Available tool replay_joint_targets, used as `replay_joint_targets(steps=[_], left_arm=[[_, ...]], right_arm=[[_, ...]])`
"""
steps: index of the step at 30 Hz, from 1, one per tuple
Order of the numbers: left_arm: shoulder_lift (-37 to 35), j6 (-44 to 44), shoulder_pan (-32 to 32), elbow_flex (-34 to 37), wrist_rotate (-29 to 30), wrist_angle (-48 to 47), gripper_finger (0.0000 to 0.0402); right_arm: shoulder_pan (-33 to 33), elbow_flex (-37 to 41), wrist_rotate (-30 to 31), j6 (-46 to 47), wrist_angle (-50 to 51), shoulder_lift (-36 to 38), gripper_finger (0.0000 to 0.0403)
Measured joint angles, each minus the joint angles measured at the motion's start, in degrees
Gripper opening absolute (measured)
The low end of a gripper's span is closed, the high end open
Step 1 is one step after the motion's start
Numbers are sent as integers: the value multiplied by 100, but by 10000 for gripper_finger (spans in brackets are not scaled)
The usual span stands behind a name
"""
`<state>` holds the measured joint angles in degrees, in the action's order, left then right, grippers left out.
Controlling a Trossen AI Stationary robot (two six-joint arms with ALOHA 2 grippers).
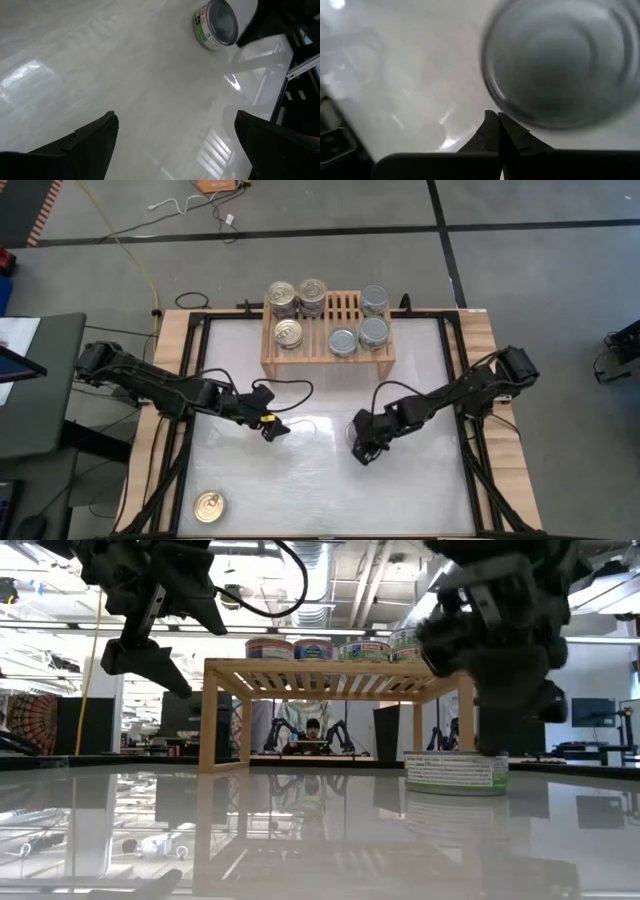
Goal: Stack canned seafood by type on shelf
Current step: Stack the green tuna can on top of the other green tuna can on the shelf
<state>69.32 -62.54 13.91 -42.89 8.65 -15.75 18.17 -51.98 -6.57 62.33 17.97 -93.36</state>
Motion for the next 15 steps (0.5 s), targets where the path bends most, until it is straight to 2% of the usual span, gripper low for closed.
replay_joint_targets(steps=[5,9,12,14,15], left_arm=[[2,-27,1,0,-2,8,383],[2,-59,9,0,-5,7,383],[2,-70,9,0,-5,7,383],[2,-70,9,0,-4,7,383],[2,-70,9,0,-5,7,383]], right_arm=[[61,-1,133,437,1453,2,19],[101,-3,1167,847,2116,2,19],[127,-3,1601,925,2049,2,20],[135,-3,1597,798,1732,2,20],[134,-3,1389,606,1448,2,20]])
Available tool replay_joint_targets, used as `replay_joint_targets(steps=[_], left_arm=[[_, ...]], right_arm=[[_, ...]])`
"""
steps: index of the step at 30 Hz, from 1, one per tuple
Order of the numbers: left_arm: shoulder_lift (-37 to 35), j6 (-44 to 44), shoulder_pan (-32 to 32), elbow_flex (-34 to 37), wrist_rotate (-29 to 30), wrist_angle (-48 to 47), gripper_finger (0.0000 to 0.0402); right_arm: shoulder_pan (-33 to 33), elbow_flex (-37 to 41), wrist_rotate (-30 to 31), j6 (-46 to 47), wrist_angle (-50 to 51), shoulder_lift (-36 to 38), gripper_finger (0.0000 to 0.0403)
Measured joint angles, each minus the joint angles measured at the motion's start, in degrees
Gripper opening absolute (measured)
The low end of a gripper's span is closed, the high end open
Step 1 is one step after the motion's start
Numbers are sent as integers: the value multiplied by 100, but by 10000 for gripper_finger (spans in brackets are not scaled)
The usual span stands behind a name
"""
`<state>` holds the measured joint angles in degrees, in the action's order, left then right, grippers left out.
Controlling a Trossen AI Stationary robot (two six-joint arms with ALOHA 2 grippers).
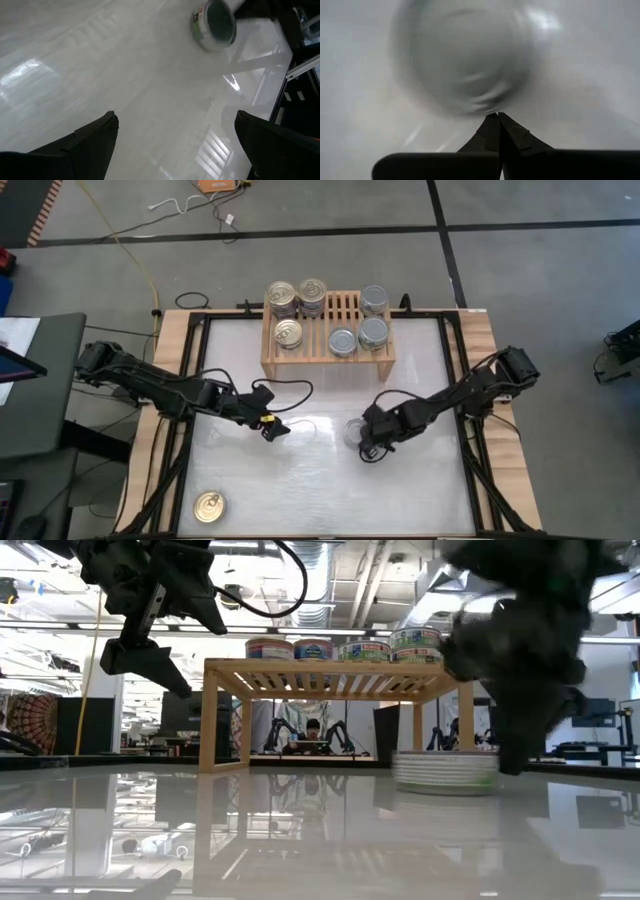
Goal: Stack canned seafood by type on shelf
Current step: Stack the green tuna can on top of the other green tuna can on the shelf
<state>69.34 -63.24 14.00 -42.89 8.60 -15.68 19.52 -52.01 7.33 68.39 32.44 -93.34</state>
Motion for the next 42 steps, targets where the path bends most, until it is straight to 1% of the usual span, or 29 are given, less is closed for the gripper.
replay_joint_targets(steps=[2,3,4,6,9,13,14,15,17,19,21,23,24,25,27,28,31,33,35,37,40,42], left_arm=[[0,0,0,0,0,0,383],[0,0,0,0,0,0,383],[0,0,0,0,0,-2,383],[0,0,0,0,0,0,383],[0,0,0,0,0,0,383],[0,0,0,0,0,0,383],[0,0,0,0,0,-2,383],[0,0,1,0,0,-2,383],[0,1,2,0,5,-2,383],[0,0,0,0,43,-2,383],[0,0,0,0,53,-2,383],[0,2,0,0,61,0,383],[0,0,0,0,61,-2,383],[0,1,0,0,62,-1,383],[0,2,1,0,66,4,383],[0,2,1,0,66,5,383],[0,-1,0,0,68,7,383],[0,-30,4,0,70,9,383],[0,-37,26,0,80,9,383],[0,-43,28,0,82,10,383],[0,-85,28,0,83,8,383],[0,-96,28,0,85,5,383]], right_arm=[[-2,0,-595,-618,-847,0,20],[17,-9,-769,-921,-1258,0,20],[55,-11,-825,-1194,-1606,1,20],[104,-13,-838,-1430,-2040,4,20],[73,-13,-872,-1171,-1878,4,20],[-18,-9,-841,-608,-813,4,20],[-39,-9,-760,-486,-557,4,20],[-54,-9,-557,-353,-312,4,20],[-60,-3,58,-92,-12,2,20],[-69,-2,564,-69,-159,2,20],[-107,-5,662,-205,-563,-36,20],[-148,-11,437,-310,-1024,-138,18],[-153,-11,211,-402,-1237,-229,18],[-154,-11,-126,-512,-1490,-330,17],[-173,-4,-983,-891,-2141,-528,17],[-169,-4,-1215,-1040,-2441,-610,17],[-111,-13,-1330,-1260,-2913,-732,18],[-129,-13,-1331,-1161,-2707,-732,18],[-171,-13,-1239,-926,-2290,-709,18],[-200,-10,-942,-690,-1821,-693,18],[-175,-31,-158,-331,-1459,-685,18],[-117,-23,217,-264,-1606,-719,18]])
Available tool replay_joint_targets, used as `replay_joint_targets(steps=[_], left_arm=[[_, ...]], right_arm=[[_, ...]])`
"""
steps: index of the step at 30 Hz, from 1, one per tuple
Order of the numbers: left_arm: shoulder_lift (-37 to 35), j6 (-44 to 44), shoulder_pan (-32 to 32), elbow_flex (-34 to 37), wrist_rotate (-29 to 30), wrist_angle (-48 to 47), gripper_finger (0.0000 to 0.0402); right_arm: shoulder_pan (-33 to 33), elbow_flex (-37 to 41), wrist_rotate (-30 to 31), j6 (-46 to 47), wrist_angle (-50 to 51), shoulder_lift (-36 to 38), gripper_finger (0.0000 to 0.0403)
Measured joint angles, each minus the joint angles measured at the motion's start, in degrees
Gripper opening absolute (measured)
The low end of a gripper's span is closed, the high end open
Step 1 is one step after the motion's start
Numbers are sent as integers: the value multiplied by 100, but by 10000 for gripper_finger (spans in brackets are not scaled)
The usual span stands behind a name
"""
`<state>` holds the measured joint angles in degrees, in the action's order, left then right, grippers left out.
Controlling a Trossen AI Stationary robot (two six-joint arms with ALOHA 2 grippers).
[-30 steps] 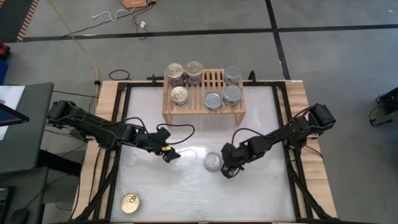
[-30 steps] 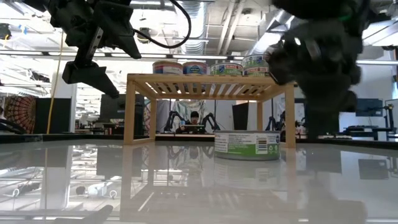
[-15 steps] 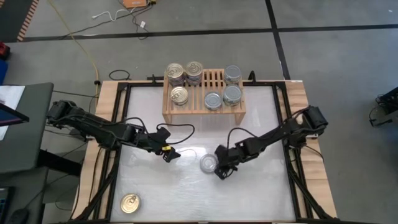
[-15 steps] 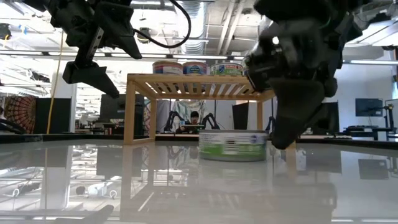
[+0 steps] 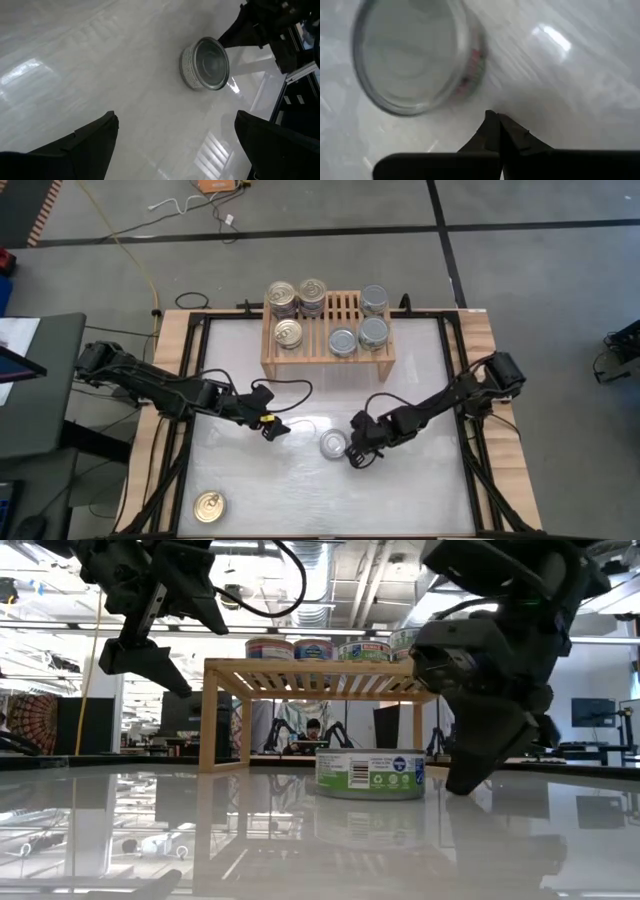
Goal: Stack canned seafood by type on shelf
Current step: Stack the green tuna can on top of the other green tuna can on the shelf
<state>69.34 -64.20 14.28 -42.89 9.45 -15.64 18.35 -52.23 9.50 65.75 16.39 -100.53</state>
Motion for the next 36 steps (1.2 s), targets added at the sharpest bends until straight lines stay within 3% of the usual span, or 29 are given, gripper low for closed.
replay_joint_targets(steps=[2,6,8,13,19,23,28,36], left_arm=[[0,-9,0,0,1,0,383],[0,6,0,0,0,-1,383],[0,5,0,0,0,0,383],[0,-26,14,0,0,-2,383],[0,-198,108,0,11,-35,383],[13,-1046,374,0,497,-308,383],[229,-2767,1044,0,1279,-596,383],[1168,-4649,1701,0,1392,-20,383]], right_arm=[[8,18,17,-241,-389,-81,18],[15,14,-701,-1289,-2018,-376,18],[18,14,-843,-1441,-2211,-403,18],[-63,16,-1096,-1236,-1547,-334,18],[-50,12,-809,-1209,-683,-70,20],[-55,16,-780,-1461,-652,-25,26],[-50,16,-774,-1514,-566,-19,26],[-73,16,-778,-1525,-613,-12,29]])
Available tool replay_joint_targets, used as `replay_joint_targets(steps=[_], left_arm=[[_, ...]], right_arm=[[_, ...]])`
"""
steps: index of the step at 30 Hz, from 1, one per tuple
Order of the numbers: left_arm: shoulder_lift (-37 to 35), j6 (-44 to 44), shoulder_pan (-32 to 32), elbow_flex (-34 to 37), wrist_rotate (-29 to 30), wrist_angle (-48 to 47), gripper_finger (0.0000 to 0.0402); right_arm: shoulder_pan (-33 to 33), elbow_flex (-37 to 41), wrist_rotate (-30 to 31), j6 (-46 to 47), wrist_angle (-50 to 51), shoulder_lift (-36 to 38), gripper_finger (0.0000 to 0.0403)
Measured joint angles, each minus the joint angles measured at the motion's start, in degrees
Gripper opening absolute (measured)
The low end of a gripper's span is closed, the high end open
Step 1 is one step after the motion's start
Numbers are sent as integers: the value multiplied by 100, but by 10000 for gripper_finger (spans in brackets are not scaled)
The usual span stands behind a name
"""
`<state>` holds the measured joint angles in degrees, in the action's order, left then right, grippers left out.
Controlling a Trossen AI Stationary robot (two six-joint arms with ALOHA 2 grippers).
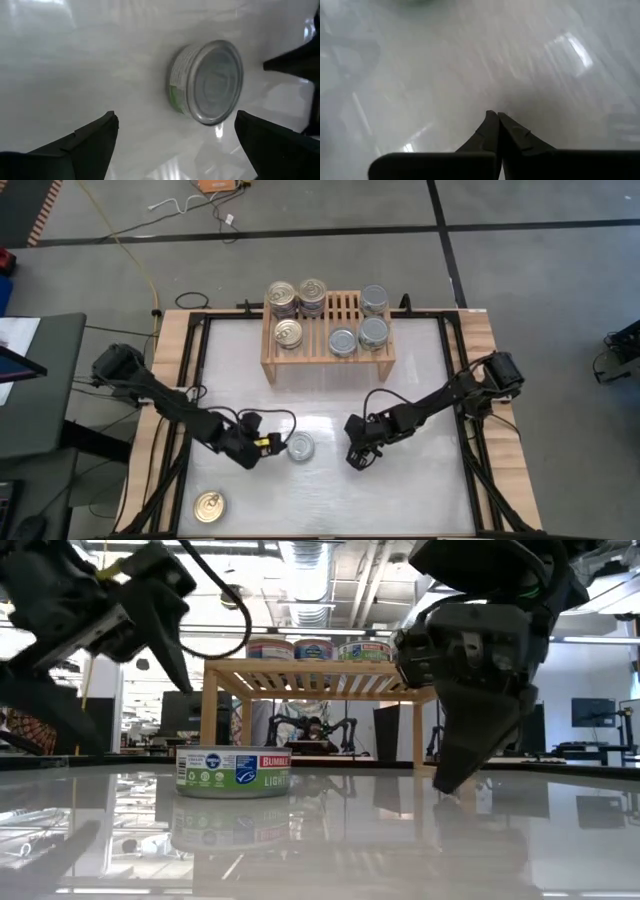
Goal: Stack canned seafood by type on shelf
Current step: Stack the green tuna can on top of the other green tuna can on the shelf
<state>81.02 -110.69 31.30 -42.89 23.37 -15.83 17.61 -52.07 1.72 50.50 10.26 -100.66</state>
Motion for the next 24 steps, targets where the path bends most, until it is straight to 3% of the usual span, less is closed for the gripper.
replay_joint_targets(steps=[6,10,24], left_arm=[[771,-323,58,0,35,995,383],[1068,-487,60,-5,391,1436,383],[1092,-98,-191,-7,505,1412,383]], right_arm=[[-105,1,-37,50,-995,-1,48],[-210,-2,-48,57,-1596,-1,73],[-724,-35,-181,159,-2444,-274,206]])
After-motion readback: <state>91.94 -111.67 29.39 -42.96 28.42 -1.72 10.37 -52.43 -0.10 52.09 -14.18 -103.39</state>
